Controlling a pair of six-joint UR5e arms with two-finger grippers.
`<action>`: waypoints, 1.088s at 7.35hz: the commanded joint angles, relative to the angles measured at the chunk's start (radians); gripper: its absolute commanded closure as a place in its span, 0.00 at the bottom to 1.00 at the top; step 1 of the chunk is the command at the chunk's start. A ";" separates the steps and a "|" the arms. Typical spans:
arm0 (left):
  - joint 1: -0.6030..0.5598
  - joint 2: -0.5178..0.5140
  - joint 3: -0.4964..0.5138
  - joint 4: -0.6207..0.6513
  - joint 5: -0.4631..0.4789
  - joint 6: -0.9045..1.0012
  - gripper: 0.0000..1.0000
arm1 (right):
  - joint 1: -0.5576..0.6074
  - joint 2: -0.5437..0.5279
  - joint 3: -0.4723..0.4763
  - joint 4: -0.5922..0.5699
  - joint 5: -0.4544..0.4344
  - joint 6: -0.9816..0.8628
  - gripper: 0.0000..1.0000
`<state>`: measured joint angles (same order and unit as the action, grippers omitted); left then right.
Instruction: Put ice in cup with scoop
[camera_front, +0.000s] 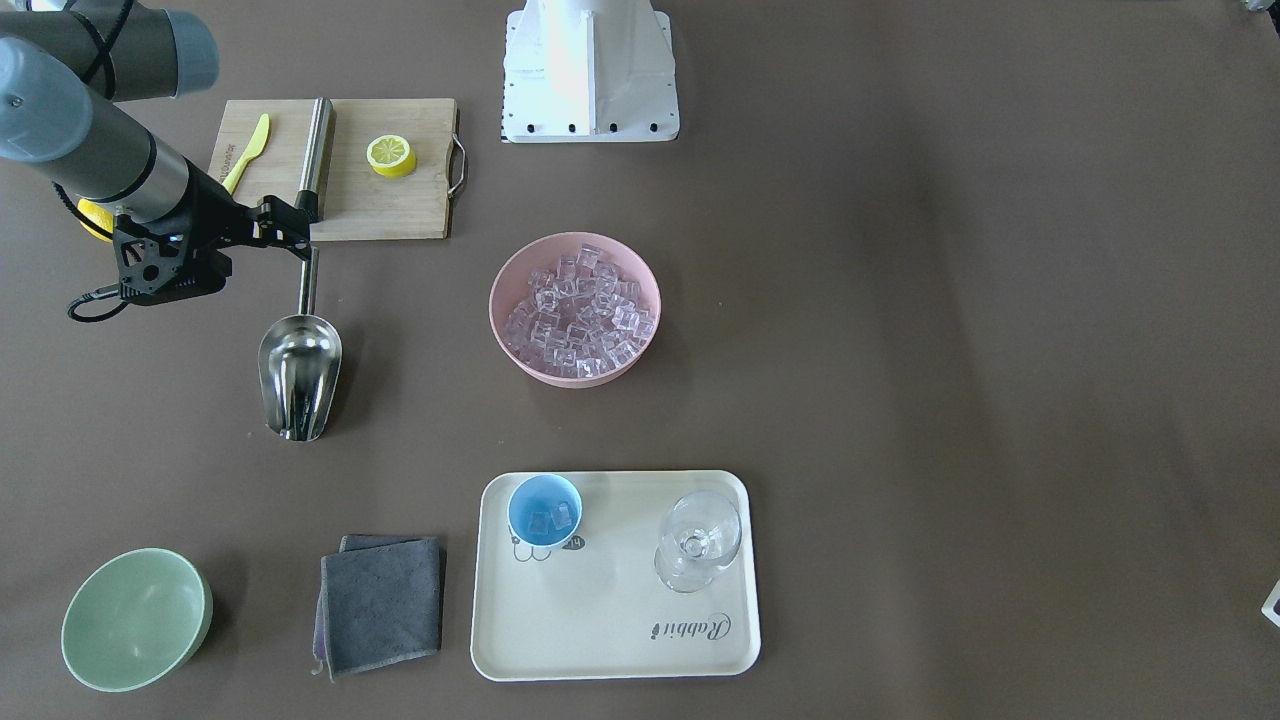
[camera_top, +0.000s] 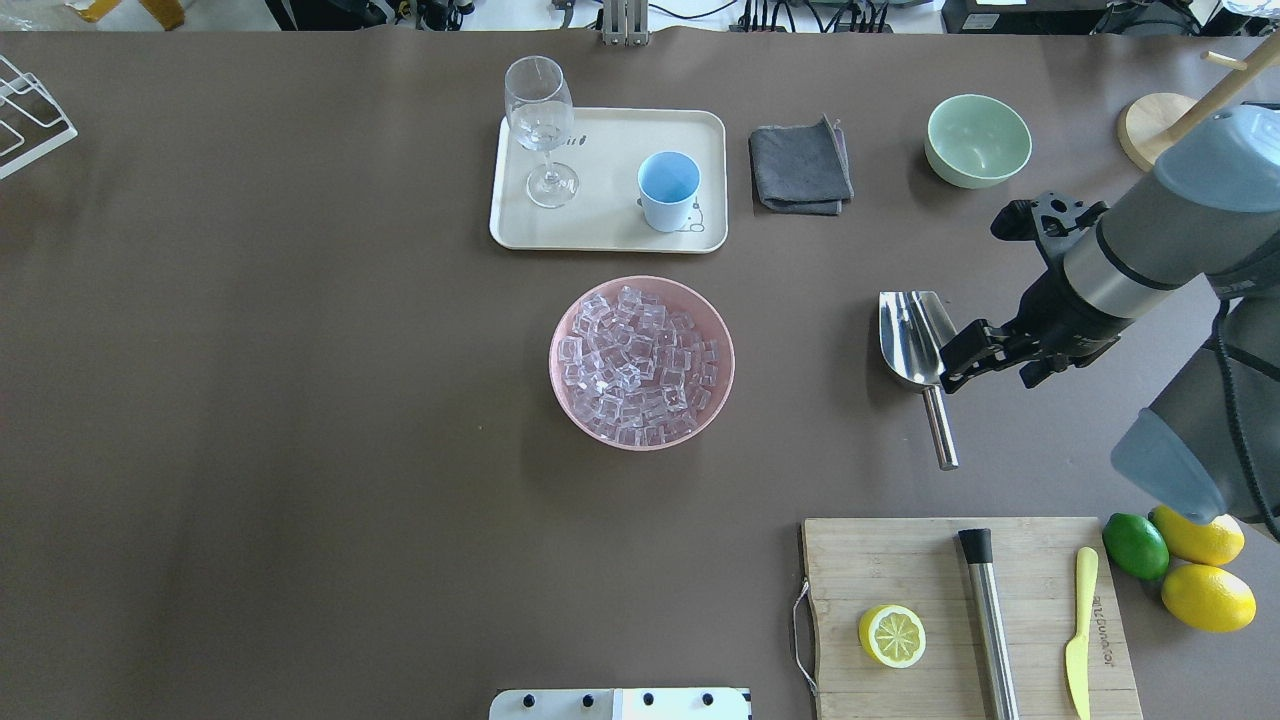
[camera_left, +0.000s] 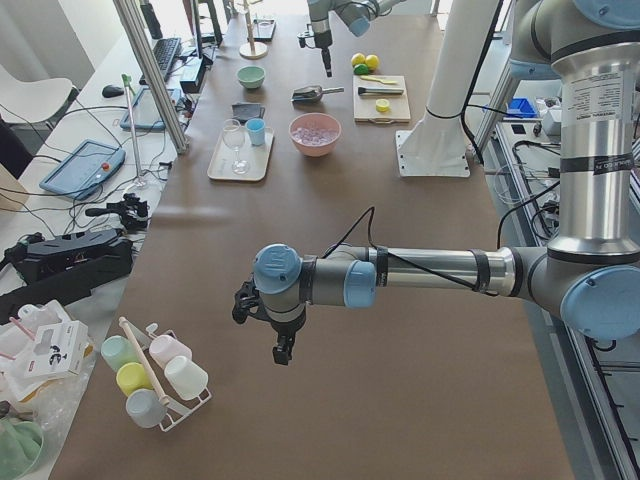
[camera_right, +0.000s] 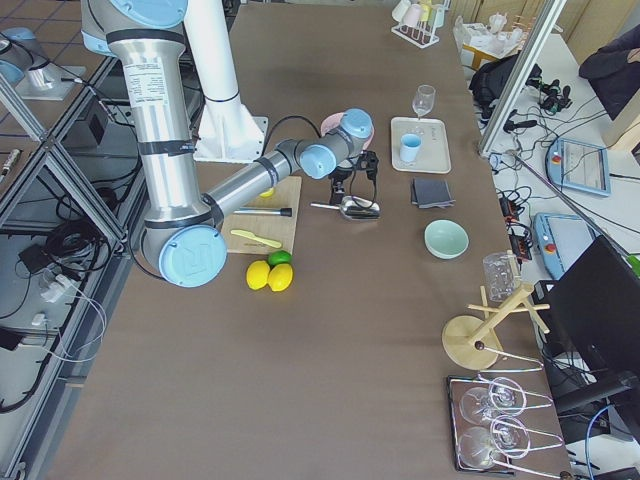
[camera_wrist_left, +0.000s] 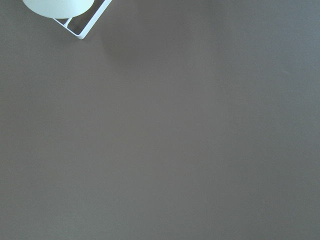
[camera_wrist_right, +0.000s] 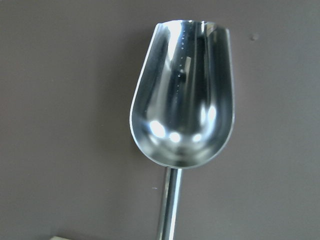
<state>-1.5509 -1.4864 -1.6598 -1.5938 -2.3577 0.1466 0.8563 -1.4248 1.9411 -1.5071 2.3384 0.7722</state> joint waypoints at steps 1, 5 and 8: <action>0.000 0.000 0.000 0.000 0.000 0.001 0.02 | 0.098 -0.106 0.048 -0.037 -0.036 -0.297 0.01; 0.005 0.000 0.003 -0.002 0.003 0.001 0.02 | 0.309 -0.314 0.015 -0.041 -0.051 -0.562 0.00; 0.009 -0.003 0.006 -0.002 0.008 -0.001 0.02 | 0.614 -0.350 -0.153 -0.094 -0.044 -0.812 0.00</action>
<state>-1.5432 -1.4884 -1.6544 -1.5948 -2.3511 0.1461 1.3047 -1.7602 1.8823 -1.5576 2.2922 0.0742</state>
